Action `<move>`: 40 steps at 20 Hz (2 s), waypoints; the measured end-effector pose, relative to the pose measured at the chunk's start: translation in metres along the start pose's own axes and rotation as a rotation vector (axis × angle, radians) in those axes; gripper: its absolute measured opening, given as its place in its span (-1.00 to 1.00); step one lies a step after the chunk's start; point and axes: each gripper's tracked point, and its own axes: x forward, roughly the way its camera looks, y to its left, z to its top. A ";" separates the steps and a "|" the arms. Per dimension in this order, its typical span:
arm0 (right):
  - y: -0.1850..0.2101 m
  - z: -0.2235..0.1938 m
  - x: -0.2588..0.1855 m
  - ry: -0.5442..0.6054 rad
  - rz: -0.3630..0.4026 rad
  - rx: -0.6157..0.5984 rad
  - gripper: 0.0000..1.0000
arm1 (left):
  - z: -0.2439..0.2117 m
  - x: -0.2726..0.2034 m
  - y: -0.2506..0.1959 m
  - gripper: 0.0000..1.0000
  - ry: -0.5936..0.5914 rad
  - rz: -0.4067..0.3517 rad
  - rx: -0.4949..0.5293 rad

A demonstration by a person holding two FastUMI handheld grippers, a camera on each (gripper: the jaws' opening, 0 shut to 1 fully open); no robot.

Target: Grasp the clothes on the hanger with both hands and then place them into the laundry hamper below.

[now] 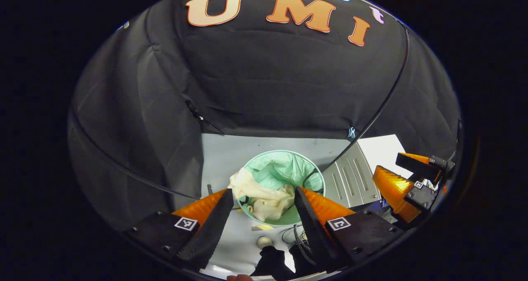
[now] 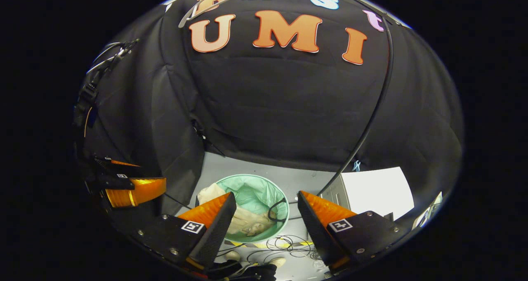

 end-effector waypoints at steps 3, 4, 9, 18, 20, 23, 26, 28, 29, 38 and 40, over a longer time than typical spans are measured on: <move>-0.007 0.006 -0.011 -0.025 -0.003 0.006 0.88 | 0.001 -0.013 0.007 0.96 -0.026 0.002 -0.011; -0.012 0.006 -0.017 -0.032 -0.006 0.008 0.88 | 0.002 -0.018 0.010 0.96 -0.036 0.005 -0.020; -0.045 0.032 -0.057 -0.153 -0.062 0.080 0.88 | 0.029 -0.067 0.035 0.96 -0.236 0.044 -0.035; -0.075 0.094 -0.150 -0.431 -0.120 0.129 0.88 | 0.098 -0.205 0.090 0.95 -0.654 0.181 -0.067; -0.073 0.106 -0.164 -0.472 -0.123 0.125 0.88 | 0.106 -0.233 0.090 1.00 -0.741 0.204 -0.066; -0.075 0.130 -0.189 -0.539 -0.118 0.130 0.88 | 0.111 -0.260 0.082 1.00 -0.816 0.186 -0.074; -0.080 0.154 -0.216 -0.600 -0.139 0.123 0.96 | 0.119 -0.282 0.084 0.87 -0.857 0.193 -0.054; -0.079 0.164 -0.228 -0.621 -0.137 0.115 0.96 | 0.128 -0.296 0.083 0.87 -0.885 0.204 -0.033; -0.079 0.170 -0.236 -0.639 -0.136 0.115 0.96 | 0.133 -0.305 0.083 0.87 -0.908 0.206 -0.028; -0.086 0.176 -0.247 -0.673 -0.168 0.105 0.87 | 0.146 -0.315 0.086 1.00 -0.975 0.221 -0.017; -0.083 0.173 -0.246 -0.668 -0.168 0.116 0.87 | 0.140 -0.308 0.088 1.00 -0.961 0.215 -0.024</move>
